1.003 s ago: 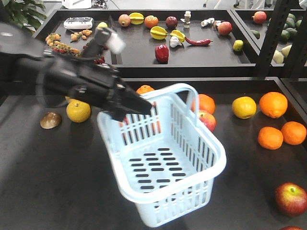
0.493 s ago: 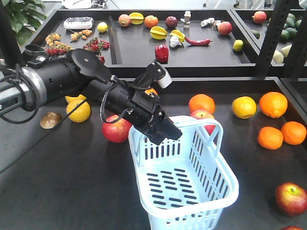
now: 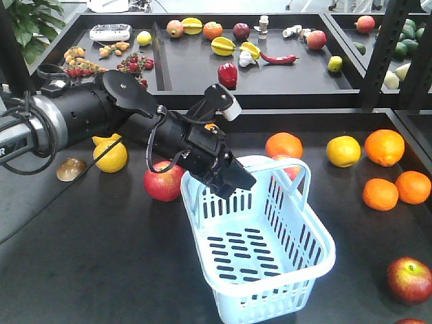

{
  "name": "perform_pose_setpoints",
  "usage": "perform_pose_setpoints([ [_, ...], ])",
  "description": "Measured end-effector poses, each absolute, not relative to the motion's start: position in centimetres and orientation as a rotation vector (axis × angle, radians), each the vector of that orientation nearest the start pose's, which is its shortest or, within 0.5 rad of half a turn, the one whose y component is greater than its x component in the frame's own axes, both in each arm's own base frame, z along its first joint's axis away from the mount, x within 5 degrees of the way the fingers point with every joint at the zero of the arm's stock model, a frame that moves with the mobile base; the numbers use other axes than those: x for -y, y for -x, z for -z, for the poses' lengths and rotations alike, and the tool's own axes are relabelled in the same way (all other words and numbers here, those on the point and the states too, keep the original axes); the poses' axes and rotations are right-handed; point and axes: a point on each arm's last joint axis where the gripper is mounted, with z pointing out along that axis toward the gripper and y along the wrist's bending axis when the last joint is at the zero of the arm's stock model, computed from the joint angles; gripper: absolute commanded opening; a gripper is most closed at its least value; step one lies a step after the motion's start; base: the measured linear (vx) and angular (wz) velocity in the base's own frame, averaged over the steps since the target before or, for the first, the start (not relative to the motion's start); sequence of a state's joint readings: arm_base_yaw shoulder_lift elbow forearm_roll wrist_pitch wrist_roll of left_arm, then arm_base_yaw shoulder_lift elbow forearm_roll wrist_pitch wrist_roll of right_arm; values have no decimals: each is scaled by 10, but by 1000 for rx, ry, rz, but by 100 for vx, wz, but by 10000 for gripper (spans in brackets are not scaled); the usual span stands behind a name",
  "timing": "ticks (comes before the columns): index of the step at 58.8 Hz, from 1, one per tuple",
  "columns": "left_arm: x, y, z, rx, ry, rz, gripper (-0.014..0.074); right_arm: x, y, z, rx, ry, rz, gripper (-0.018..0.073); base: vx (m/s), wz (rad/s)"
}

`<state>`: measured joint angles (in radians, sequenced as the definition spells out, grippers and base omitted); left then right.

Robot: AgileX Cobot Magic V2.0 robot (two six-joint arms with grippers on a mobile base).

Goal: Pick three apples into basket with both arms
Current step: 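Swing the left gripper forward and lower the basket onto the table, then open the left gripper, release the handle and withdraw it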

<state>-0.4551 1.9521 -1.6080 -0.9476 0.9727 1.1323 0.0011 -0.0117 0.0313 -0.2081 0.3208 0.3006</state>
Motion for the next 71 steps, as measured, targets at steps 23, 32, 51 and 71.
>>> perform_pose_setpoints([
  [23, 244, -359, -277, -1996, -1289, 918, 352, 6, -54, -175, -1812, -138, -14, -5, 0, 0],
  [32, 244, -359, -277, -2002, -1280, 921, 379, 6, -54, -175, -1812, -138, -14, -5, 0, 0],
  [51, 239, -350, -307, -1982, -1205, 920, 375, 6, -54, -175, -1812, -138, -14, -5, 0, 0],
  [71, 217, -291, -369, -2083, -1262, 1071, 72, 6, -54, -175, -1812, -138, -14, -5, 0, 0],
])
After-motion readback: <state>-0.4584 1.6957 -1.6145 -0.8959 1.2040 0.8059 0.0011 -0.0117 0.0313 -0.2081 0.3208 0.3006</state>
